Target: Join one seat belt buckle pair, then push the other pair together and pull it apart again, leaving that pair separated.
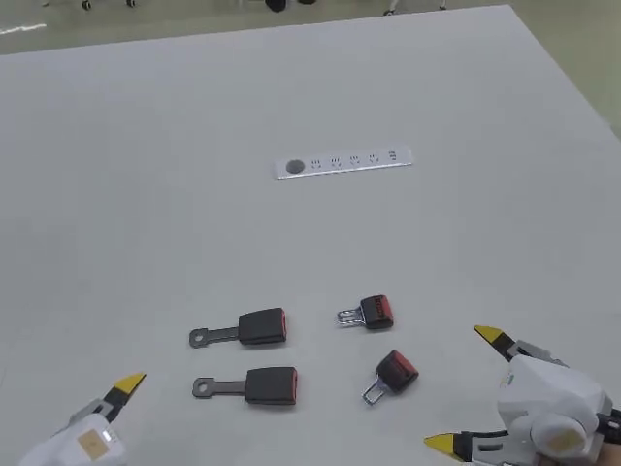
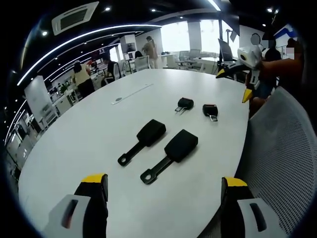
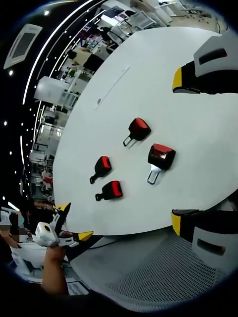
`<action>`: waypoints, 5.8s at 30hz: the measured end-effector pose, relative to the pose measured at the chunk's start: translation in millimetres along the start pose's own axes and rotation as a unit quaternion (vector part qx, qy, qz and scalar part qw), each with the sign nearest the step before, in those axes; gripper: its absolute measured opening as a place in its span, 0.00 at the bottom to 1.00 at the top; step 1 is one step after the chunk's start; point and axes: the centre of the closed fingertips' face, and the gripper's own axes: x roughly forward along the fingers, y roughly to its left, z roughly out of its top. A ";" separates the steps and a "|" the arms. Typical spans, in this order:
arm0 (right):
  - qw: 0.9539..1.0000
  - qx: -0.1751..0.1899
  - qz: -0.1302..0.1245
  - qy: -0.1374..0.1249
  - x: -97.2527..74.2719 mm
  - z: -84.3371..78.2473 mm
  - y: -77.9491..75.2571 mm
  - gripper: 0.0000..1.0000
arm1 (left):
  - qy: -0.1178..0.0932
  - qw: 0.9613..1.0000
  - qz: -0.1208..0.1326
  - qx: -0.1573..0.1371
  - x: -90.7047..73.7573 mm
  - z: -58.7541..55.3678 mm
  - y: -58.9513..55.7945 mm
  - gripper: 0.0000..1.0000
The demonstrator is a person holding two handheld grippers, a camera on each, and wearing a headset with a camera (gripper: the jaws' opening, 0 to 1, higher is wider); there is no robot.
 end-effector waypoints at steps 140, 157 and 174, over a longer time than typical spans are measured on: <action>0.952 -0.262 0.135 0.077 50.8 2.2 25.7 0.46 | 0.075 0.968 -0.129 0.200 83.3 14.6 -37.0 0.57; 0.930 -0.298 0.199 0.082 73.9 -3.3 30.3 0.41 | 0.088 0.960 -0.150 0.220 103.3 17.5 -32.3 0.50; 0.887 -0.380 0.244 0.096 90.1 -10.8 33.1 0.37 | 0.106 0.939 -0.181 0.272 125.6 5.8 -31.3 0.45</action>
